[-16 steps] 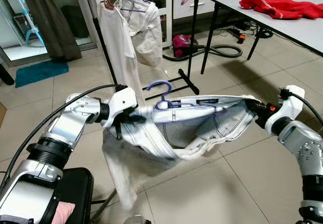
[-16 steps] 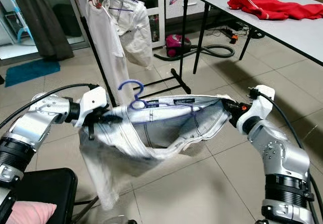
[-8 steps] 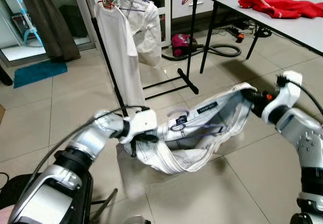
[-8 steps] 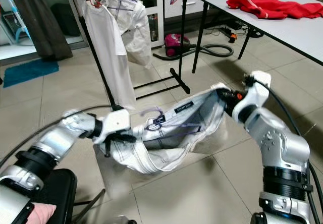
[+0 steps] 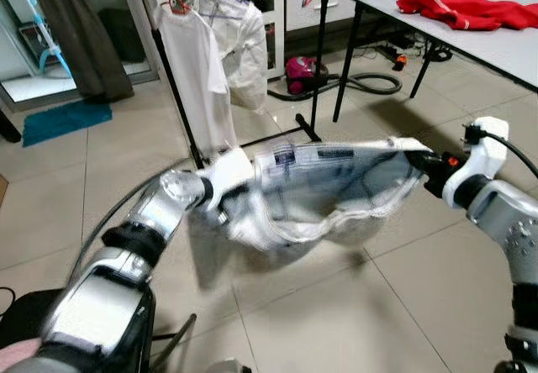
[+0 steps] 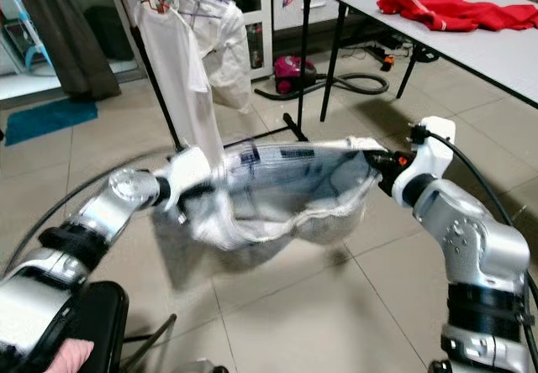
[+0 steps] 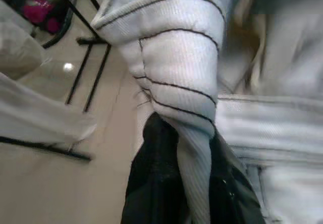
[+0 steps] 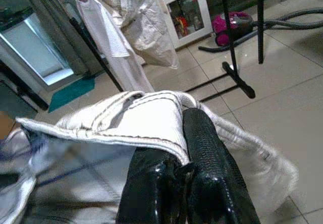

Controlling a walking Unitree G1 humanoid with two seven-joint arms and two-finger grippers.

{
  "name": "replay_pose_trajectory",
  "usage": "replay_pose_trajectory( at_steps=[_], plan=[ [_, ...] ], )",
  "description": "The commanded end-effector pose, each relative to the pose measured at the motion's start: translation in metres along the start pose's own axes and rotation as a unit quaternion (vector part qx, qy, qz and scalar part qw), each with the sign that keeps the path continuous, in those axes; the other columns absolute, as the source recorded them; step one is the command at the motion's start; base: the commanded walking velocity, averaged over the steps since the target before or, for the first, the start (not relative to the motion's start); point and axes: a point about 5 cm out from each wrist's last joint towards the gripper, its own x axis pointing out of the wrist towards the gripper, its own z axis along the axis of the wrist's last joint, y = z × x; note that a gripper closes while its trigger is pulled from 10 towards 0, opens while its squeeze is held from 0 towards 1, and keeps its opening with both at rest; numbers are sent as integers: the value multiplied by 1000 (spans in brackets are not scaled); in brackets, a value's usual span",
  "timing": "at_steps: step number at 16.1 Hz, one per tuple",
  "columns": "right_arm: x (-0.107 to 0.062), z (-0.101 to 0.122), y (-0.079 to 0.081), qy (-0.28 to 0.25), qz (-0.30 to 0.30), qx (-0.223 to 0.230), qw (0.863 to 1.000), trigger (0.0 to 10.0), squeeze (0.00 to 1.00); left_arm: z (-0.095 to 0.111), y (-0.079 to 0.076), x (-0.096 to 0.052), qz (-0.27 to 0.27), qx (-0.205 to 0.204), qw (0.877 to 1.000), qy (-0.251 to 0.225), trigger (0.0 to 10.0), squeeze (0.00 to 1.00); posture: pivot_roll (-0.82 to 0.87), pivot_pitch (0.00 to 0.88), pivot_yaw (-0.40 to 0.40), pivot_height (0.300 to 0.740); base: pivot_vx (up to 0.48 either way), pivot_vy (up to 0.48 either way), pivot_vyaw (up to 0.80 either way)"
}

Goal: Hang hanger

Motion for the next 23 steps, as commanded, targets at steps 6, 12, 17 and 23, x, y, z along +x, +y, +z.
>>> replay_pose_trajectory(
  at_steps=[6,12,17,23],
  plan=[
    [-12,-26,41,32,70,-90,993,0,0,43,29,-4,51,-126,982,-128,0,0,-16,0,71,740,0,0,0],
    [11,-103,50,133,48,-216,966,0,0,127,21,-25,-181,-69,939,-284,0,0,-13,0,96,740,0,0,0],
    [19,-99,80,62,141,-213,965,10000,580,128,12,-30,-246,-73,926,-276,0,0,8,0,92,740,0,0,0],
    [-23,-76,56,57,206,-277,937,10000,1000,101,27,-31,-167,-22,962,-217,0,0,-14,0,93,740,0,0,0]
  ],
)
